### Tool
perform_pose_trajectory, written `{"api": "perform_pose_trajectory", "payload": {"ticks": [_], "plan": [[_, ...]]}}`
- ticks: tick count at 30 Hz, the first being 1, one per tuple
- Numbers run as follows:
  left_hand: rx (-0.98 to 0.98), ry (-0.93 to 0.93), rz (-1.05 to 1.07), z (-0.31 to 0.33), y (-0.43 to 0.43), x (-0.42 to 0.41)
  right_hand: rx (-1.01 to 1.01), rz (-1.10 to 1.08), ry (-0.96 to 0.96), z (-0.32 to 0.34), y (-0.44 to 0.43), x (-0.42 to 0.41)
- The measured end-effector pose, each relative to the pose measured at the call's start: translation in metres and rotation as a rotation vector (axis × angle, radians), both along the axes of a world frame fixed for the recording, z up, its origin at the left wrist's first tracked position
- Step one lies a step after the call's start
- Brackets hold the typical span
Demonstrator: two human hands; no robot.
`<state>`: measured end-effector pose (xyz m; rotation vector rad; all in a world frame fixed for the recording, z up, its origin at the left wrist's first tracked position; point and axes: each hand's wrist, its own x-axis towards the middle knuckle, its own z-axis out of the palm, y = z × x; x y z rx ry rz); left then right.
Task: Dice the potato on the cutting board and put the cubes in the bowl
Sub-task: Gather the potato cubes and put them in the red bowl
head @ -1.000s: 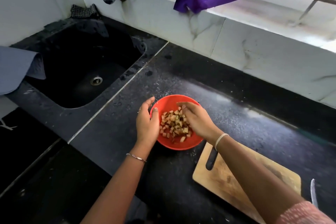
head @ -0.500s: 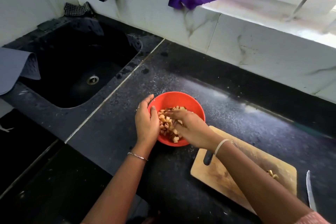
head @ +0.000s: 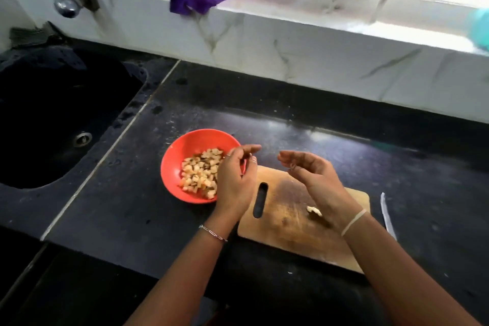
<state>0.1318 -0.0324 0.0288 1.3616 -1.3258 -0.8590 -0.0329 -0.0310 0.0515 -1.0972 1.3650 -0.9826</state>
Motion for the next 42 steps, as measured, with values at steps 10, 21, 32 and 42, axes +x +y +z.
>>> {"api": "perform_pose_trajectory", "payload": {"ticks": [10,21,32,42], "plan": [[0.211,-0.484,-0.422,-0.035,0.017,-0.070,-0.267,0.005,0.931,-0.058,0.080,-0.094],[0.178,-0.693,-0.406,-0.039,0.020,-0.080,-0.386,-0.029,1.067,-0.073,0.079,-0.062],[0.326,-0.243,-0.229,-0.041,0.013,-0.077,-0.664,0.307,1.410,-0.074,0.080,-0.067],[0.395,-0.168,-0.257,-0.044,0.010,-0.079,-0.708,0.411,1.351,-0.059,0.062,-0.079]]}}
